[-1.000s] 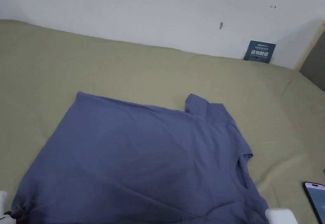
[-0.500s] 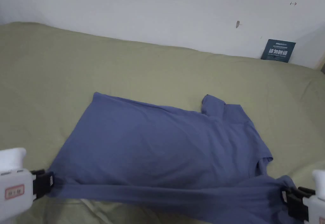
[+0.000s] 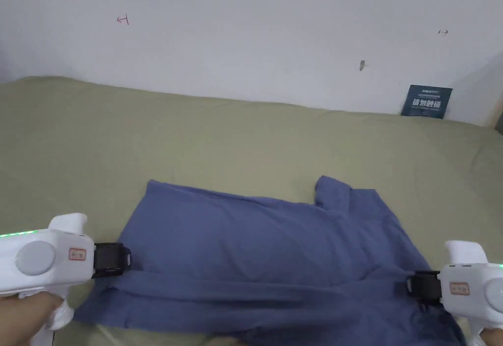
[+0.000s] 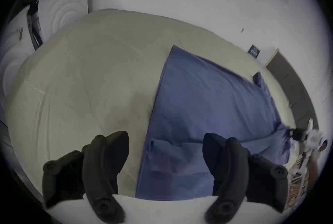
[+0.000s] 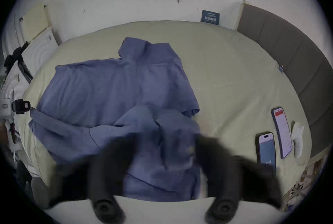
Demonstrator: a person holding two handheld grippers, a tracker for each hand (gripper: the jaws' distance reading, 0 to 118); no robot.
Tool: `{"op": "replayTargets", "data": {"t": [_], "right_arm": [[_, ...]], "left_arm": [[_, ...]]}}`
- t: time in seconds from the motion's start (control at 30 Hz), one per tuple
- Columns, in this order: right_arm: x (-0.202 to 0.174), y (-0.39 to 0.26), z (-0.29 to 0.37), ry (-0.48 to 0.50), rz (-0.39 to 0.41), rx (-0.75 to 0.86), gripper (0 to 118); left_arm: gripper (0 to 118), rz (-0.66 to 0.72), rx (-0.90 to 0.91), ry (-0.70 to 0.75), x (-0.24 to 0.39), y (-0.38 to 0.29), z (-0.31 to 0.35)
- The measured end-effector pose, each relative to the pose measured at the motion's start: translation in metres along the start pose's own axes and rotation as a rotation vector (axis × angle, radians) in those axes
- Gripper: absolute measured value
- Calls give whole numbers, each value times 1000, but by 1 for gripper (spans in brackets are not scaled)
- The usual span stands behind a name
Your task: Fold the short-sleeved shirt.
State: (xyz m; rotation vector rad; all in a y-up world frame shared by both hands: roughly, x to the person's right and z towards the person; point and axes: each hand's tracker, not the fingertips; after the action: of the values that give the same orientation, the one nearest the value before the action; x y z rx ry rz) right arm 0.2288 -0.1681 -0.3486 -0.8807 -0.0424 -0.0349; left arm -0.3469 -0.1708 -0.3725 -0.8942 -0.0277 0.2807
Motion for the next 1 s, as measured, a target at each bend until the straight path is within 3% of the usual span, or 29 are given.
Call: {"op": "replayTargets", "data": {"t": [0.03, 0.13, 0.23, 0.3, 0.33, 0.37, 0.4, 0.47, 0.5, 0.57, 0.63, 0.7, 0.73, 0.8, 0.83, 0.87, 1.0], "right_arm": [[-1, -4, 5, -10, -11, 19, 91], [-10, -22, 42, 7, -8, 205, 89], [-24, -44, 92, 62, 7, 426, 88], [-33, -63, 125, 125, -6, 544, 67], [-37, -70, 134, 139, 0, 562, 48], [-42, -78, 142, 132, 12, 565, 9], [-48, -85, 149, 106, 29, 561, 0], [-58, -101, 158, 18, 68, 601, 0], [-59, -107, 161, 48, 64, 586, 0], [-62, -115, 160, 80, 65, 556, 0], [-64, -121, 158, 91, 78, 526, 0], [-65, -122, 155, 84, 90, 510, 0], [-63, -122, 154, 88, 92, 509, 0], [-60, -121, 155, 88, 94, 509, 0], [-59, -119, 156, 88, 94, 509, 0], [-56, -118, 157, 86, 93, 509, 0], [-39, -117, 162, 51, 80, 512, 0]], "left_arm": [[91, 31, 16, -21, -3, -1, 6], [90, 122, 181, -99, -9, -11, 49], [82, 85, 368, -119, -6, -40, 101], [58, 48, 504, -48, 2, -71, 130], [33, 30, 545, -22, 3, -83, 138], [0, 25, 558, 11, 5, -96, 146], [0, 28, 573, 55, 9, -108, 148], [0, 73, 556, 68, 8, -129, 158], [0, 97, 514, 9, 5, -138, 160], [0, 86, 458, 49, 1, -152, 146], [2, 48, 418, 59, 0, -160, 136], [40, 67, 383, 39, 1, -154, 122], [40, 73, 382, 25, 1, -149, 116], [58, 55, 371, -25, 1, -135, 102], [82, 47, 364, -18, 1, -127, 92], [94, 33, 357, -27, 1, -121, 82], [93, -5, 198, 45, 3, -96, 42]]}}
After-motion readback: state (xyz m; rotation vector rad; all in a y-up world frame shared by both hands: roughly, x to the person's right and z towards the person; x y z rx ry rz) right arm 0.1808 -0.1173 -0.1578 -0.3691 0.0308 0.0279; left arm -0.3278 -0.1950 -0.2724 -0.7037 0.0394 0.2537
